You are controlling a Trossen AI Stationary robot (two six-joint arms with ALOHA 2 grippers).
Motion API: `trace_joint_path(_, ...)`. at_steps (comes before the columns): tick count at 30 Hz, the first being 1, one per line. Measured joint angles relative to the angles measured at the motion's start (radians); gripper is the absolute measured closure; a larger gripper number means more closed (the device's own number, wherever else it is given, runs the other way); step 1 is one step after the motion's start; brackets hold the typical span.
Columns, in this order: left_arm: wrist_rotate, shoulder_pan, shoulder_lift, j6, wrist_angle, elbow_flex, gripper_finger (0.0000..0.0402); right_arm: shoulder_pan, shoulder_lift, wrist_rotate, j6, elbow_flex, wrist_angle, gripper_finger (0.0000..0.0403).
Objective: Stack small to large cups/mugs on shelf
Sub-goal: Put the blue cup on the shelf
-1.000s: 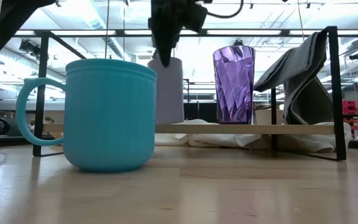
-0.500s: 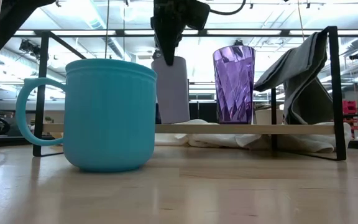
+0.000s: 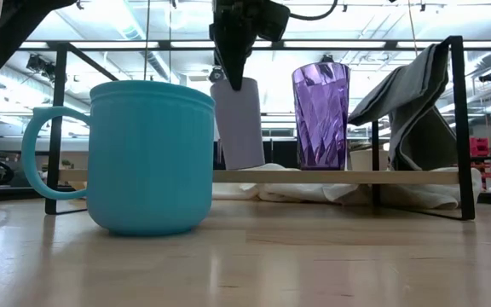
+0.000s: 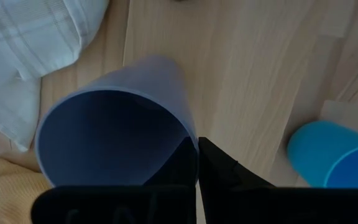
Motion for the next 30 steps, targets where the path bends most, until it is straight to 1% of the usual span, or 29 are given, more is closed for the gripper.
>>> trace_joint_path(13, -0.002, -0.017, 0.038, 0.002, 0.005, 0.004, 0.0392, 0.000, -0.001, 0.000, 0.000, 0.000, 0.001, 0.0264)
trace_joint_path(21, -0.002, -0.023, 0.040, 0.007, 0.001, 0.007, 0.0393, 0.000, -0.005, 0.000, 0.000, 0.000, 0.001, 0.0264)
trace_joint_path(27, 0.005, -0.023, 0.051, -0.001, 0.001, 0.020, 0.0347, 0.000, -0.005, 0.000, 0.000, 0.000, 0.001, 0.0264)
trace_joint_path(30, 0.003, -0.022, 0.050, -0.002, -0.003, 0.024, 0.0333, 0.000, -0.005, 0.000, 0.000, 0.000, 0.000, 0.0264)
